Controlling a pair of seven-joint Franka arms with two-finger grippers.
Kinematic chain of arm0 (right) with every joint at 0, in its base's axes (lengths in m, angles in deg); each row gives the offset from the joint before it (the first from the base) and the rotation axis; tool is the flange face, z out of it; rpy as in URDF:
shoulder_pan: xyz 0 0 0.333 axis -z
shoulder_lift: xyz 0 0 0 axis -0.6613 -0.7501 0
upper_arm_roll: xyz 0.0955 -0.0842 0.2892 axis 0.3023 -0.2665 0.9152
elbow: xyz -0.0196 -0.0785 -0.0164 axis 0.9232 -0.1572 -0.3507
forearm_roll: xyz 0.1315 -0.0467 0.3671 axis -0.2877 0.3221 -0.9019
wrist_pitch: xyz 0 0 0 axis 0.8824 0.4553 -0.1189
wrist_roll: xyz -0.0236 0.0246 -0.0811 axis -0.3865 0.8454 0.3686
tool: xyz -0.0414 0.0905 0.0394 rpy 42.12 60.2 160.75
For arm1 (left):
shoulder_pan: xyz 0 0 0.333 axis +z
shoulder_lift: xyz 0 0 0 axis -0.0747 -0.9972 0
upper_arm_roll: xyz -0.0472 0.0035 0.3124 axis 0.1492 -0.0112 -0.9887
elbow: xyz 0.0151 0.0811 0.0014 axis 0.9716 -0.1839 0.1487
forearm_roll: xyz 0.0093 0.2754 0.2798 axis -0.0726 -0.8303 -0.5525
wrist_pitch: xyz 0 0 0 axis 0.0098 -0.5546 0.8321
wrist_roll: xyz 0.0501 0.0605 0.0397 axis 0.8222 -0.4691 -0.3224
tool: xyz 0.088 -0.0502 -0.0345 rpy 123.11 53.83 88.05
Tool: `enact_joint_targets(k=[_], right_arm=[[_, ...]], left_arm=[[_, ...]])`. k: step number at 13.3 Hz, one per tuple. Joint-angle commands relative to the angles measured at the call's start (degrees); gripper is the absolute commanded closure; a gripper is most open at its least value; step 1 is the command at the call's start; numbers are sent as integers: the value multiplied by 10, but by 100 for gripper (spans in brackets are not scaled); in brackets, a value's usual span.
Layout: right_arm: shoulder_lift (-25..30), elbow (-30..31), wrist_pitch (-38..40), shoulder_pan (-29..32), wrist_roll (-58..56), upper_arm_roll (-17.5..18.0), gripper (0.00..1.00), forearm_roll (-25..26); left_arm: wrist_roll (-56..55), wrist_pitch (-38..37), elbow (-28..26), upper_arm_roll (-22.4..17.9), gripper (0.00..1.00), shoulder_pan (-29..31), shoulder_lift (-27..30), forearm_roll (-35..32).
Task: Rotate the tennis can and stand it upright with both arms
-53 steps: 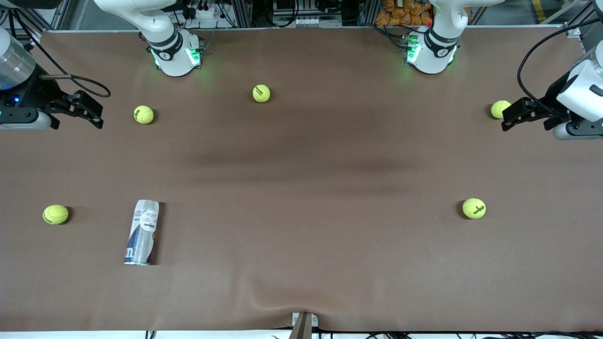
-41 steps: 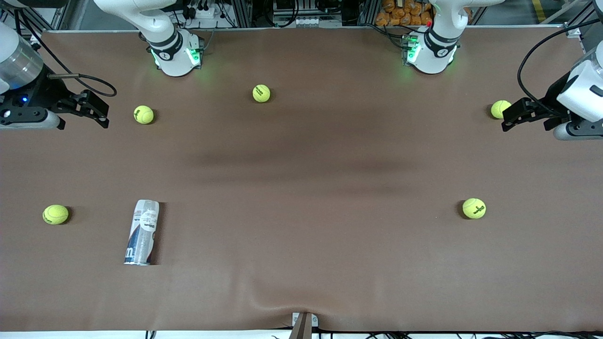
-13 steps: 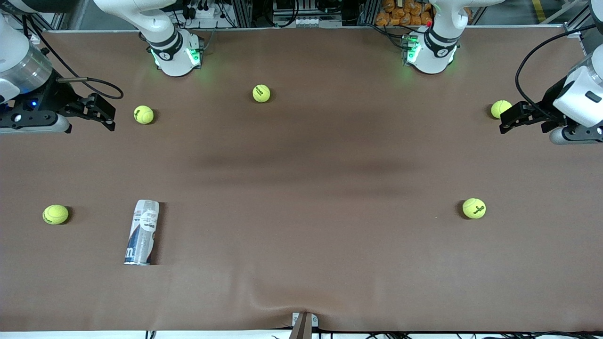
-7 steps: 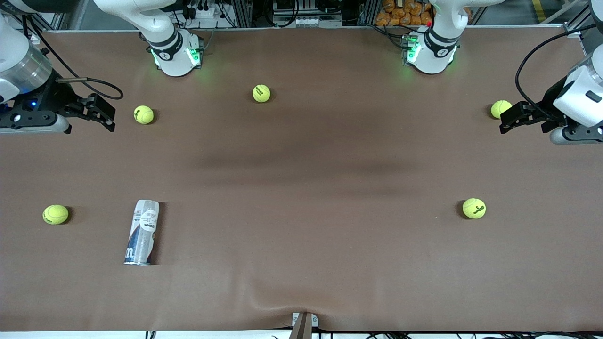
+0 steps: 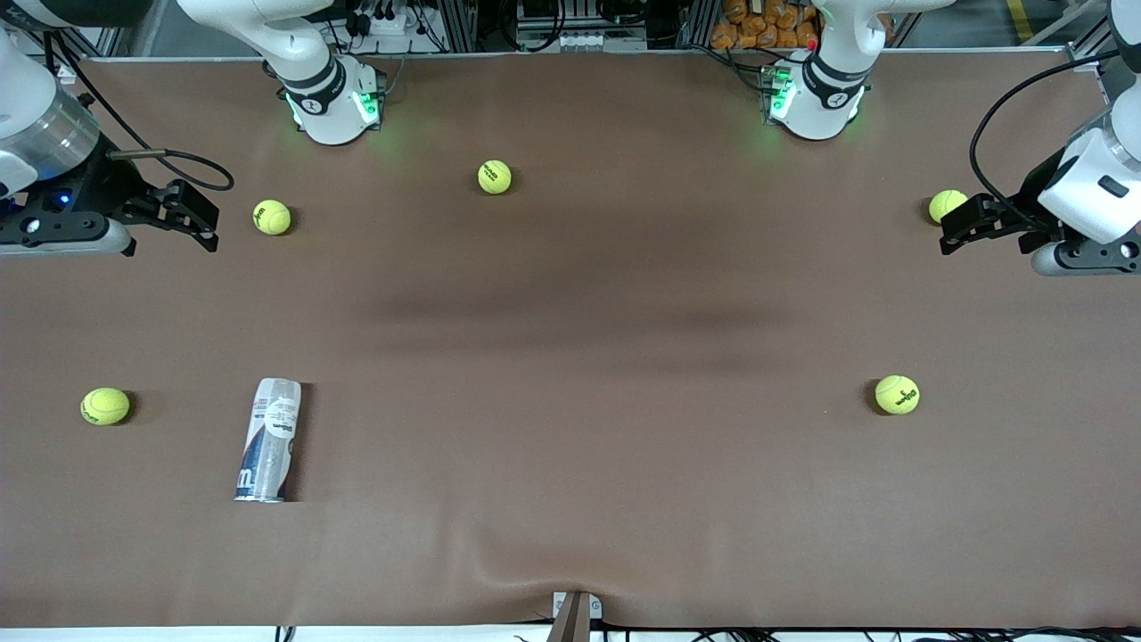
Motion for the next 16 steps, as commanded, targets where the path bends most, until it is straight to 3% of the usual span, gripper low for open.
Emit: enact_joint_targets(k=[1,16], right_arm=[[3,2,1,-5,-4,-7,0,-7],[-3,12,11,-6,-4,-9,0,-7]], left_arm=[[8,0,9,10,0,3,-4,-6],[5,0,10,10,0,5,-9,-5]])
